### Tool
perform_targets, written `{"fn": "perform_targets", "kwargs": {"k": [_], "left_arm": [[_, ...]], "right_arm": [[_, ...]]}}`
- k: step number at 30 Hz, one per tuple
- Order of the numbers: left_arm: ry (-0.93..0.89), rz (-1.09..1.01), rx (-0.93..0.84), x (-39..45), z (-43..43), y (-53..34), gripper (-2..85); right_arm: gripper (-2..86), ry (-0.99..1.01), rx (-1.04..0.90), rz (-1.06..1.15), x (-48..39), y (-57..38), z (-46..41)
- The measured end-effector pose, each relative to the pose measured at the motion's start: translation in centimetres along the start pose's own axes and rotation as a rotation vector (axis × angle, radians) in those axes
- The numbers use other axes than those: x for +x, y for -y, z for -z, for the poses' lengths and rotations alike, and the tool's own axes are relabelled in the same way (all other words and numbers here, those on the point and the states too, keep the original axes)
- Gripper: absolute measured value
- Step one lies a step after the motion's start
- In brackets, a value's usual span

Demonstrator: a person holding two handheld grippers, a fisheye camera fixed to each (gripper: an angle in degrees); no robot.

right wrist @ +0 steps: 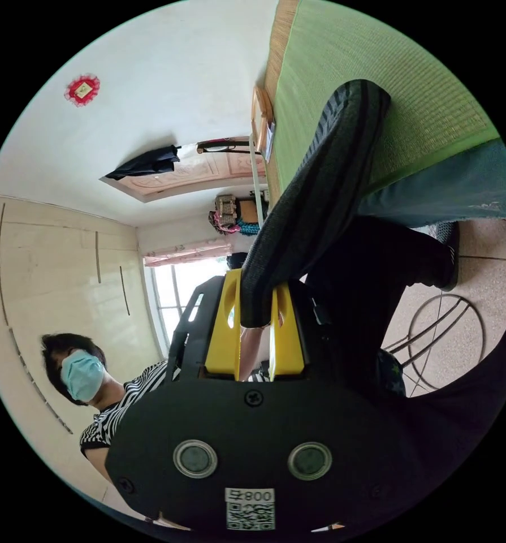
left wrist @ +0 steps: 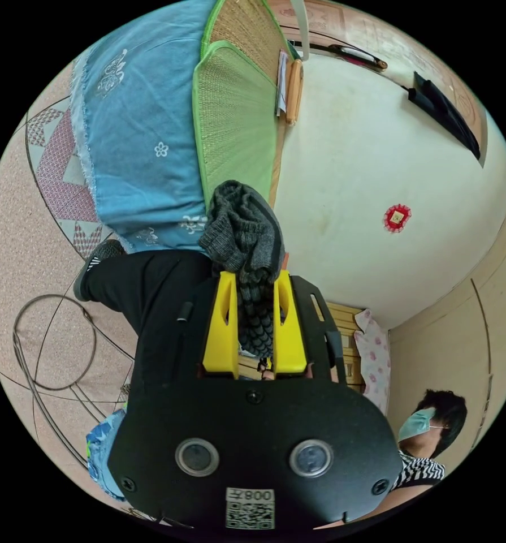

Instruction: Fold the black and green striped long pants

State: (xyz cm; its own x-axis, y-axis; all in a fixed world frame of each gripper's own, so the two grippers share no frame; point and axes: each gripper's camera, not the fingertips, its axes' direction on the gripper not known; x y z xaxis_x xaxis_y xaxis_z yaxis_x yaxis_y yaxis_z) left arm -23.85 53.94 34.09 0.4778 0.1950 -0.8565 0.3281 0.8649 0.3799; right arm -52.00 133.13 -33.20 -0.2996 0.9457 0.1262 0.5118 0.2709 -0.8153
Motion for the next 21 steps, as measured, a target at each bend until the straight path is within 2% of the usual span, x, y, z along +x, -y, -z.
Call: {"fn": "perform_targets", "kwargs": {"k": [12, 21], "left_arm": [[0.07, -0.155, -0.074, 1.4, -17.8, -4.2, 9.3], [0.026, -0.303, -0.243, 4.3, -40.0, -3.9, 8.9]], "right_arm": [[6.7, 0.09, 0.114, 0.143, -3.0, -3.2, 14.1], [6.3, 0.055, 0.29, 0.33, -10.2, -2.2, 31.2]]}}
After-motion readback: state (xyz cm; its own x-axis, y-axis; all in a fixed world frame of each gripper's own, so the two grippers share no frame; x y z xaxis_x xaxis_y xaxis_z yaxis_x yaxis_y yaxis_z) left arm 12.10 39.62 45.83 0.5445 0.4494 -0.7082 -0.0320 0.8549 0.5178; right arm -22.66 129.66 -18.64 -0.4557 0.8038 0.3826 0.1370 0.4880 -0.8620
